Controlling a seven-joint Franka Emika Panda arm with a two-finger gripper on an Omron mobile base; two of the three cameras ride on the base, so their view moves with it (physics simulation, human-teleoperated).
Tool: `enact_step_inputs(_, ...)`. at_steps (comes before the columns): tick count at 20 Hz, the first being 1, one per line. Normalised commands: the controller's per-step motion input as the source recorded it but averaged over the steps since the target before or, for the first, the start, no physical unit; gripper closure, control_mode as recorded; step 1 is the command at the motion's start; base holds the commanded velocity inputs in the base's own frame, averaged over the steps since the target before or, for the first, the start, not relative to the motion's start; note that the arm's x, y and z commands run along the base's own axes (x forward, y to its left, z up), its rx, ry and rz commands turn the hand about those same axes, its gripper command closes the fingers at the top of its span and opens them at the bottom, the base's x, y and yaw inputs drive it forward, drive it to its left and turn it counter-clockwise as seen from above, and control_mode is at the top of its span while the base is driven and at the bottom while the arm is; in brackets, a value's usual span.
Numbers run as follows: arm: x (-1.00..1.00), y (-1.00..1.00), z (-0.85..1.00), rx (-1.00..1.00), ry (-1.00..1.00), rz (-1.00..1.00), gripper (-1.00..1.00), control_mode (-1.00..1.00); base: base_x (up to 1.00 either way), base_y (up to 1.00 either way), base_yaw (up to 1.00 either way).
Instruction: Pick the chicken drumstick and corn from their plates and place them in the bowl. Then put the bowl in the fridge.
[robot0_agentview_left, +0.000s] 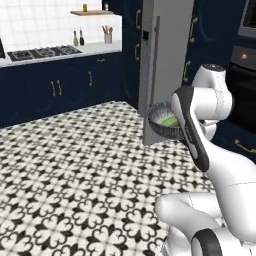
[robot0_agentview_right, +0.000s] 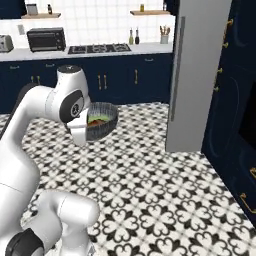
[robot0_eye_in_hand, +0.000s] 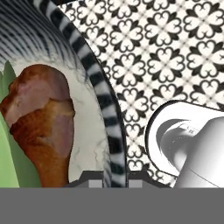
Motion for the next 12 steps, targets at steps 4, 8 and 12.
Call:
enact_step_inputs(4, 0.0, 0.0, 0.0, 0.0, 0.0, 0.0, 1.0, 1.0, 0.92, 0.88, -0.64)
enact_step_inputs(8, 0.0, 0.0, 0.0, 0.0, 0.0, 0.0, 1.0, 1.0, 0.89, 0.91, -0.64)
enact_step_inputs(12, 0.0, 0.0, 0.0, 0.0, 0.0, 0.0, 1.0, 1.0, 0.88, 0.96, -0.63)
